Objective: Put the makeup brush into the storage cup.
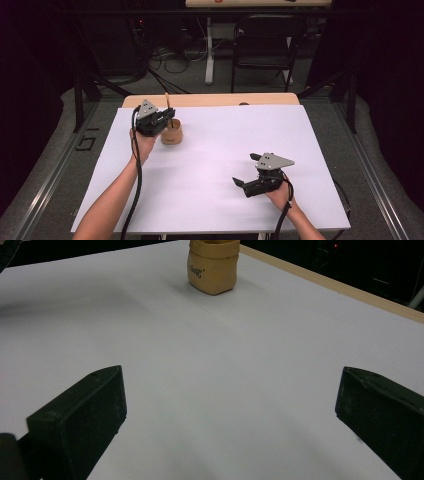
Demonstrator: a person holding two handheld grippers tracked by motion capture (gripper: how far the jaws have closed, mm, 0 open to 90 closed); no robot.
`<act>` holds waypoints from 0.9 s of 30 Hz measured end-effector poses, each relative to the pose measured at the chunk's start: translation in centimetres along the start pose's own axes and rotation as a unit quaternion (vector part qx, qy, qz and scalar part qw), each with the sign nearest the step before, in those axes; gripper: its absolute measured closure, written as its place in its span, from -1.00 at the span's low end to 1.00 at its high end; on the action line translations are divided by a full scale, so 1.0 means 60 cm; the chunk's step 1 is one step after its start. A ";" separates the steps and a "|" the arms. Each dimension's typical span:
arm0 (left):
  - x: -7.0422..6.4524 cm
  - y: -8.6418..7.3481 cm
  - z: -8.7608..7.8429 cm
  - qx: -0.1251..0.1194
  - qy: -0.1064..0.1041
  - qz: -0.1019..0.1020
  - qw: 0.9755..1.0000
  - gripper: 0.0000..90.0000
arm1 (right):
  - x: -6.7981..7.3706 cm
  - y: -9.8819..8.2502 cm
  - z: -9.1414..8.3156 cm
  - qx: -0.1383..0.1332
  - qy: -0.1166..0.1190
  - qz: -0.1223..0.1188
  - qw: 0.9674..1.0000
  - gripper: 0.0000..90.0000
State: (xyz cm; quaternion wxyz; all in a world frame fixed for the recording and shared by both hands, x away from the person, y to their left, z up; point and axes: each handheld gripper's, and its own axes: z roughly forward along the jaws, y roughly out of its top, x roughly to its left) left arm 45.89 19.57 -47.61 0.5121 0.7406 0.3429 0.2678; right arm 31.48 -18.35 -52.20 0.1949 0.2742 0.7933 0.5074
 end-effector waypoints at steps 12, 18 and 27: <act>0.007 -0.013 0.012 0.014 0.006 -0.011 1.000 0.82 | -0.001 0.000 0.000 0.001 -0.003 0.000 1.000 -1.00; 0.008 -0.015 0.016 0.016 0.007 -0.011 1.000 0.82 | -0.002 0.000 0.000 0.003 -0.003 0.000 1.000 -1.00; 0.008 -0.014 0.005 0.020 -0.020 -0.018 0.999 -0.68 | -0.005 0.001 -0.005 -0.001 -0.005 0.002 1.000 -1.00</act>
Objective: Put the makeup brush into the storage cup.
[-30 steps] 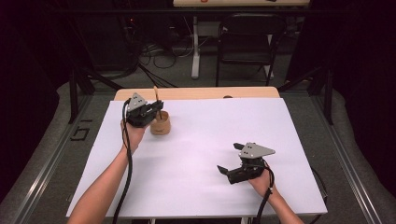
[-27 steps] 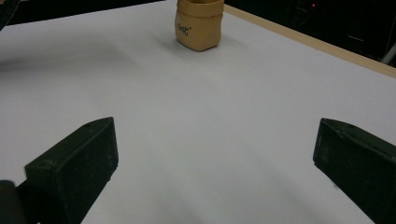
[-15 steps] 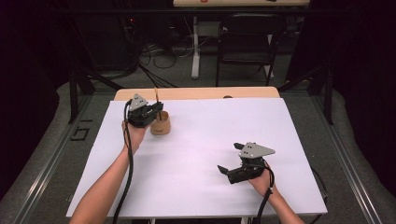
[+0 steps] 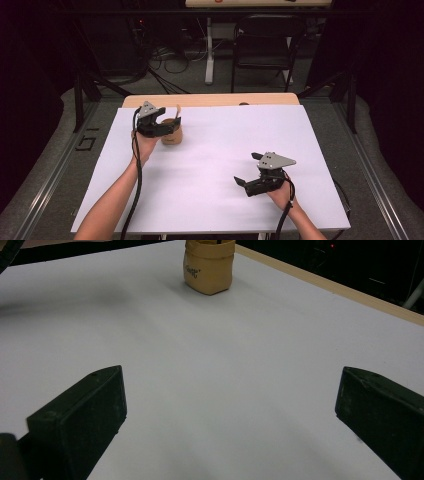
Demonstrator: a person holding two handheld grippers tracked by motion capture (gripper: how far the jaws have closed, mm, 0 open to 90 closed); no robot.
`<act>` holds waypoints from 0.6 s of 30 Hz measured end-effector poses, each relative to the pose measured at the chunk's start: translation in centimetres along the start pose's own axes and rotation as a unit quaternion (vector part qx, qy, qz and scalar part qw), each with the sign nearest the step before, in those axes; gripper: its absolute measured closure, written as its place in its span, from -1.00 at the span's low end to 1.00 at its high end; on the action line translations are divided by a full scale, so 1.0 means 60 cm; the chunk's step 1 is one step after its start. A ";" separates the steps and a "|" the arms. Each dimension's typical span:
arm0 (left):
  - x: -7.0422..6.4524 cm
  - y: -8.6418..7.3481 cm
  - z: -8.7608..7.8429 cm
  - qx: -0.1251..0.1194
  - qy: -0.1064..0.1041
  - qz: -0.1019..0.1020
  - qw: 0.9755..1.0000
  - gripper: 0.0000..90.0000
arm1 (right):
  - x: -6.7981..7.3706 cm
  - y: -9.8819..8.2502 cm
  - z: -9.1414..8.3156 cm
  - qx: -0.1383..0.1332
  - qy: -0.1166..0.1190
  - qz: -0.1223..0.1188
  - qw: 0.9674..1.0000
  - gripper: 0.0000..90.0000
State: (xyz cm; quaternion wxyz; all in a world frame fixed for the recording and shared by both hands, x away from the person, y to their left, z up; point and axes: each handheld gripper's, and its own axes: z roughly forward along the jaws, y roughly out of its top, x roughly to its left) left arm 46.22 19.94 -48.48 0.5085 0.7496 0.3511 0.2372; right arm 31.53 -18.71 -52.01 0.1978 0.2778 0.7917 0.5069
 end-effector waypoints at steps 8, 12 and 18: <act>-0.014 -0.001 -0.030 0.008 0.003 0.036 0.999 -0.85 | -0.001 0.001 -0.005 -0.004 -0.006 -0.002 1.000 -1.00; -0.015 -0.003 -0.040 0.017 -0.002 0.035 0.999 -0.86 | -0.003 0.003 -0.010 -0.012 -0.011 -0.003 1.000 -1.00; -0.020 -0.006 -0.062 0.019 -0.006 0.041 0.999 -0.88 | -0.010 0.005 -0.018 -0.020 -0.017 -0.005 1.000 -1.00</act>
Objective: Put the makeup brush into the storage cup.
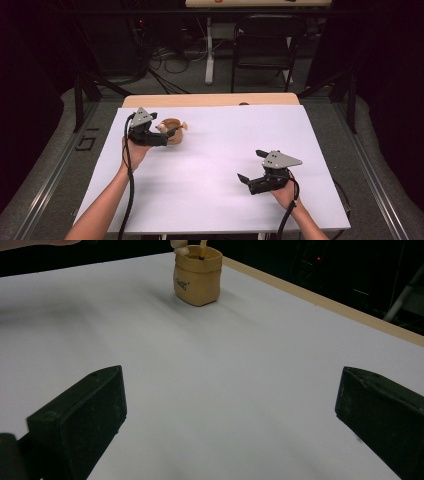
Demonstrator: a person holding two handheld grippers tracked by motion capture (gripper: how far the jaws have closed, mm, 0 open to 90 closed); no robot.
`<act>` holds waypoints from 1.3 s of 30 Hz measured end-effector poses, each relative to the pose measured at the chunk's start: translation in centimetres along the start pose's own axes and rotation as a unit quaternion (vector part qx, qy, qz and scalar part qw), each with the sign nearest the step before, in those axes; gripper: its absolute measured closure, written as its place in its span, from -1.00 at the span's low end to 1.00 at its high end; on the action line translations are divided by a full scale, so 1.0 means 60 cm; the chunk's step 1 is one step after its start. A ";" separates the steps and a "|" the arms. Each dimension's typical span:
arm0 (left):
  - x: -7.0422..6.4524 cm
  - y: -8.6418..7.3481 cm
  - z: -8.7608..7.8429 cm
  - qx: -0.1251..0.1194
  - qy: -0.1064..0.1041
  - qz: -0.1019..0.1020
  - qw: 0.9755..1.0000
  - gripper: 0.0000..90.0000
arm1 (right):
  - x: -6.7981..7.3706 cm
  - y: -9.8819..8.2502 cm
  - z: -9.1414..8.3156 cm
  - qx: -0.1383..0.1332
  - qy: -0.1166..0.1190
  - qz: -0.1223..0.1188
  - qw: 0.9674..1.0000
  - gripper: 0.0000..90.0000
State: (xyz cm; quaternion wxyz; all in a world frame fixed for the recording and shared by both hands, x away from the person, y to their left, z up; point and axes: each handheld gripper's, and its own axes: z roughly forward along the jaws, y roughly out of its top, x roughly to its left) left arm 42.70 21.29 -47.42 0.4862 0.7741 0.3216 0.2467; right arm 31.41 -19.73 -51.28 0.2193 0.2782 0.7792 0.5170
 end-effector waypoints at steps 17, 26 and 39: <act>-0.045 -0.025 -0.068 0.002 -0.023 0.024 0.999 -1.00 | -0.014 -0.002 -0.024 -0.013 -0.015 0.005 1.000 -1.00; -0.065 -0.045 -0.096 -0.005 -0.028 0.034 0.999 -1.00 | -0.021 -0.011 -0.039 -0.011 -0.022 0.007 1.000 -1.00; -0.085 -0.092 -0.133 -0.016 -0.028 0.028 0.999 -1.00 | -0.023 -0.024 -0.057 -0.014 -0.018 0.005 1.000 -1.00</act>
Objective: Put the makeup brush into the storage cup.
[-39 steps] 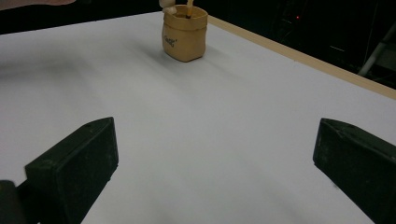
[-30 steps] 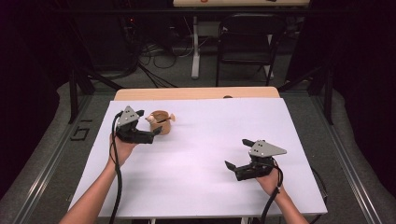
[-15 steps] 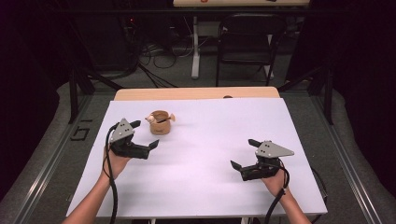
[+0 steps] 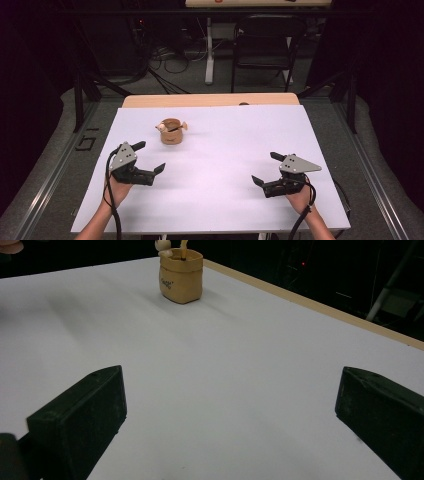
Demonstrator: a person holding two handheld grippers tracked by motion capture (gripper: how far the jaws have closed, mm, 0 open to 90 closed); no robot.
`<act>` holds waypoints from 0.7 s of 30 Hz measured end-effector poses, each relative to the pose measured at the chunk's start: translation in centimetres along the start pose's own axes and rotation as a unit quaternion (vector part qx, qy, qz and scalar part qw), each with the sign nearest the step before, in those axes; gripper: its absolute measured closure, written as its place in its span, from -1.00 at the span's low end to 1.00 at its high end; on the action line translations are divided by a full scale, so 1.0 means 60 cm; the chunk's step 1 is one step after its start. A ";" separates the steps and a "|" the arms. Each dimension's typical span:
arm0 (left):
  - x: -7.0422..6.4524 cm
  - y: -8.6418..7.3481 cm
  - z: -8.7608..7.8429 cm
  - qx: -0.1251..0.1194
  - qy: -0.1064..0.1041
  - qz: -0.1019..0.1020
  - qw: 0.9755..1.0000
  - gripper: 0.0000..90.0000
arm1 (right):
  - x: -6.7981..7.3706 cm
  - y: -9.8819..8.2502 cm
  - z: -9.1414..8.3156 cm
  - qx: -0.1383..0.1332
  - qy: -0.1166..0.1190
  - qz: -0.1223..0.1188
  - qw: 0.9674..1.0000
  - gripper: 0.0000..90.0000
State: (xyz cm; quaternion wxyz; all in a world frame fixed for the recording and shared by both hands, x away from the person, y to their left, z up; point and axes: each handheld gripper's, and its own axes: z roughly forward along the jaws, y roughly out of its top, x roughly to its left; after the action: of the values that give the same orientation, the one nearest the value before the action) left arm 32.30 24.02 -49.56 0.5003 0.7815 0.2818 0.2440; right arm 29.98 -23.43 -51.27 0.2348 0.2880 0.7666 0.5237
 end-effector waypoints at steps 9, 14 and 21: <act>-0.008 -0.037 -0.023 -0.004 0.013 -0.018 1.000 -1.00 | 0.002 -0.009 -0.009 0.004 -0.005 -0.005 1.000 -1.00; -0.012 -0.057 -0.033 -0.011 0.021 -0.025 0.999 -1.00 | 0.001 -0.014 -0.016 0.007 -0.009 -0.002 1.000 -1.00; -0.017 -0.079 -0.044 -0.022 0.027 -0.033 0.999 -1.00 | 0.001 -0.024 -0.029 0.007 -0.013 0.003 1.000 -1.00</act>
State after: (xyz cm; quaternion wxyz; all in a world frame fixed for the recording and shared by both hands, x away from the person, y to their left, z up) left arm 28.89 26.65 -53.04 0.5173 0.7537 0.3158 0.2541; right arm 28.53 -24.96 -52.04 0.2413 0.2991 0.7659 0.5155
